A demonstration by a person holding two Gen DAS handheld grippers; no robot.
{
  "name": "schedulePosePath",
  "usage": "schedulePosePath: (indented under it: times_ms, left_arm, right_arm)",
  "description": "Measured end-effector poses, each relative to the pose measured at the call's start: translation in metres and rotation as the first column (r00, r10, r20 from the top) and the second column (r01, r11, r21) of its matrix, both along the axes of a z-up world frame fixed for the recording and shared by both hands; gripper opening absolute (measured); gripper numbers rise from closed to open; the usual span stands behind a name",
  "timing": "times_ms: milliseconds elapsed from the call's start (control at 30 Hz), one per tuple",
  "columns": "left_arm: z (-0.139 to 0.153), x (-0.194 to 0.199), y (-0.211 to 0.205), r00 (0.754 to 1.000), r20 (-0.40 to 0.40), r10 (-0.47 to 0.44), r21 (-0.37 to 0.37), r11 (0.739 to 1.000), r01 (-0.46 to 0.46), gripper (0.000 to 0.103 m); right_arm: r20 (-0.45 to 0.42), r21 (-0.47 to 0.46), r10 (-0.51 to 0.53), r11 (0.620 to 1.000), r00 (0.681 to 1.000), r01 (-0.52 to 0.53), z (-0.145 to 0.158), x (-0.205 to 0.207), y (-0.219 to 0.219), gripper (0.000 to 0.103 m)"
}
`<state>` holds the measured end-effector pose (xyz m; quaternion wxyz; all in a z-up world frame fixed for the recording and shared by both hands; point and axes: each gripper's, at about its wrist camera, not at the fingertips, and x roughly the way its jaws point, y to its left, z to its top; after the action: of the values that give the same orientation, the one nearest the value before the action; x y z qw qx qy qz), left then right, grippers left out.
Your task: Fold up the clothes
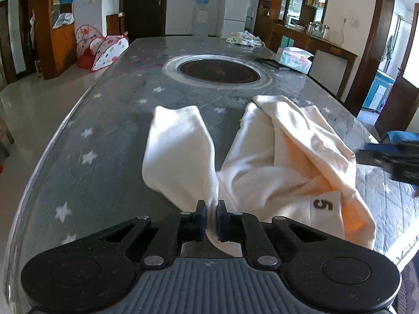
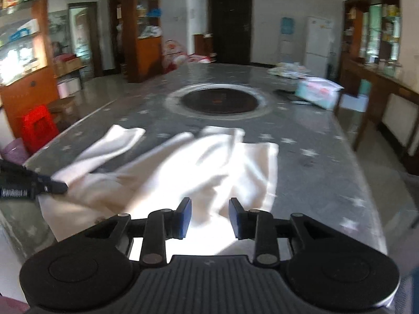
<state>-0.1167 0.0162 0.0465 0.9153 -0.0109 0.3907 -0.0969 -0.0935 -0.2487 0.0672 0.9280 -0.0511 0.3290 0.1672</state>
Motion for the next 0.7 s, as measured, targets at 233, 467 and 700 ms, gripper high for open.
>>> schedulePosePath:
  times_ms: [233, 467, 700]
  left_arm:
    - [-0.008, -0.015, 0.008, 0.999, -0.034, 0.016, -0.017, 1.000, -0.017, 0.008]
    - [-0.010, -0.023, 0.011, 0.999, -0.039, 0.023, -0.025, 0.999, -0.024, 0.008]
    - [-0.012, -0.030, 0.013, 0.999, -0.038, 0.035, -0.022, 0.999, -0.036, 0.008]
  right_arm:
    - [-0.069, -0.002, 0.096, 0.995, 0.993, -0.097, -0.023, 0.040, 0.049, 0.042]
    - [-0.100, -0.009, 0.091, 0.996, 0.991, -0.092, -0.031, 0.047, 0.055, 0.036]
    - [-0.071, -0.016, 0.061, 0.998, 0.996, -0.062, -0.031, 0.049, 0.050, 0.004]
